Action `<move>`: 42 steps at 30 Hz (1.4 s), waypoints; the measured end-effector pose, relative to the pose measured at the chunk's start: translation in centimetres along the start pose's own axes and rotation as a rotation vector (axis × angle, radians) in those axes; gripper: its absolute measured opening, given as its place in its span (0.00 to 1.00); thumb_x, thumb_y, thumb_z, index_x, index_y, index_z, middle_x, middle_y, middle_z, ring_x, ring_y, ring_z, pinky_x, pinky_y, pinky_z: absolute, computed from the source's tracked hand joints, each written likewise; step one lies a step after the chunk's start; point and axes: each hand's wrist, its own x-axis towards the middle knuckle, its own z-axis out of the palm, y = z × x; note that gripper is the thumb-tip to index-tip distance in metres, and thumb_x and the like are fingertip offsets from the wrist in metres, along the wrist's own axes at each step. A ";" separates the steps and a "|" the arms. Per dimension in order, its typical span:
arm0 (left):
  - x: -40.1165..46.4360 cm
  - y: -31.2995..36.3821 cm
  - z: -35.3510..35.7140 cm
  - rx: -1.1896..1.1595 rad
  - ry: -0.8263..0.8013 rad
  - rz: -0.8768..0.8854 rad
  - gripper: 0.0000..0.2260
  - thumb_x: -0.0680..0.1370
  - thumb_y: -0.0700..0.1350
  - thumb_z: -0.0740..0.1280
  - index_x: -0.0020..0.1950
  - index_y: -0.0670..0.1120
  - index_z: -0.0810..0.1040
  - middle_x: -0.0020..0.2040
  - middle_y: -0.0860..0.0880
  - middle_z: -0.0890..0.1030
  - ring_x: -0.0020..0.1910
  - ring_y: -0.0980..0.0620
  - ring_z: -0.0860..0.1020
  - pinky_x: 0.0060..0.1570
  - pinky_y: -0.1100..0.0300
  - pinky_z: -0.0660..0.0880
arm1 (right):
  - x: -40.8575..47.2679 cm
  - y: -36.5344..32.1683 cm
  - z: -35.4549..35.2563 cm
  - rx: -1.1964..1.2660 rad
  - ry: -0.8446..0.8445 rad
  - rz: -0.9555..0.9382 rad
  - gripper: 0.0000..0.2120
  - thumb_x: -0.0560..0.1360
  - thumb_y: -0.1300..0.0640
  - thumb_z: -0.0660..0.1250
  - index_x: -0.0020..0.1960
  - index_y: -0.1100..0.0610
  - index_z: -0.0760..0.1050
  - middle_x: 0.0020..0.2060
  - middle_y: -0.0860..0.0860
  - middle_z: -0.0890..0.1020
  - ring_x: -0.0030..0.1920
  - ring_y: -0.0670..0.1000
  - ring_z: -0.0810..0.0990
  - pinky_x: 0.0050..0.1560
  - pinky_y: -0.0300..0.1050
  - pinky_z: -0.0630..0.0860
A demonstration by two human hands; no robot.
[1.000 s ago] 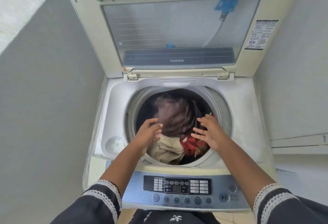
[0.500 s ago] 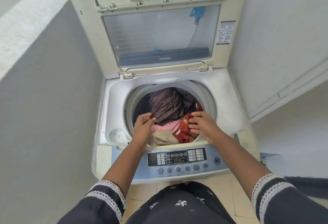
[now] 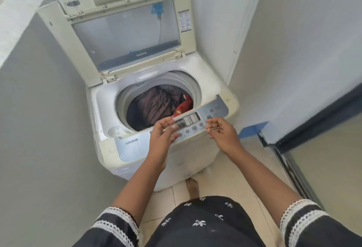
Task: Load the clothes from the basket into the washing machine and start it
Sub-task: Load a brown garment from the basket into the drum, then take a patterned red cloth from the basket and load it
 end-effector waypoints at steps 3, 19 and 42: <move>-3.0 -2.8 0.6 0.031 -0.083 -0.054 0.11 0.79 0.36 0.67 0.60 0.46 0.77 0.59 0.46 0.78 0.58 0.49 0.79 0.58 0.53 0.79 | -5.0 2.9 -1.5 0.030 0.053 0.035 0.13 0.75 0.64 0.67 0.53 0.48 0.78 0.45 0.50 0.83 0.50 0.60 0.81 0.55 0.58 0.81; -14.6 -14.2 10.1 0.317 -0.474 -0.315 0.11 0.81 0.36 0.63 0.62 0.44 0.76 0.60 0.42 0.81 0.55 0.46 0.81 0.57 0.48 0.78 | -25.2 15.3 -14.7 0.093 0.387 0.383 0.14 0.75 0.64 0.68 0.53 0.46 0.78 0.48 0.49 0.82 0.45 0.50 0.80 0.48 0.48 0.76; -34.5 -36.5 33.1 0.840 -0.882 -0.571 0.11 0.79 0.36 0.65 0.60 0.45 0.76 0.53 0.48 0.80 0.50 0.51 0.79 0.48 0.57 0.77 | -43.3 36.3 -36.5 0.103 0.429 0.792 0.10 0.76 0.68 0.64 0.51 0.54 0.75 0.42 0.46 0.81 0.44 0.48 0.78 0.39 0.28 0.70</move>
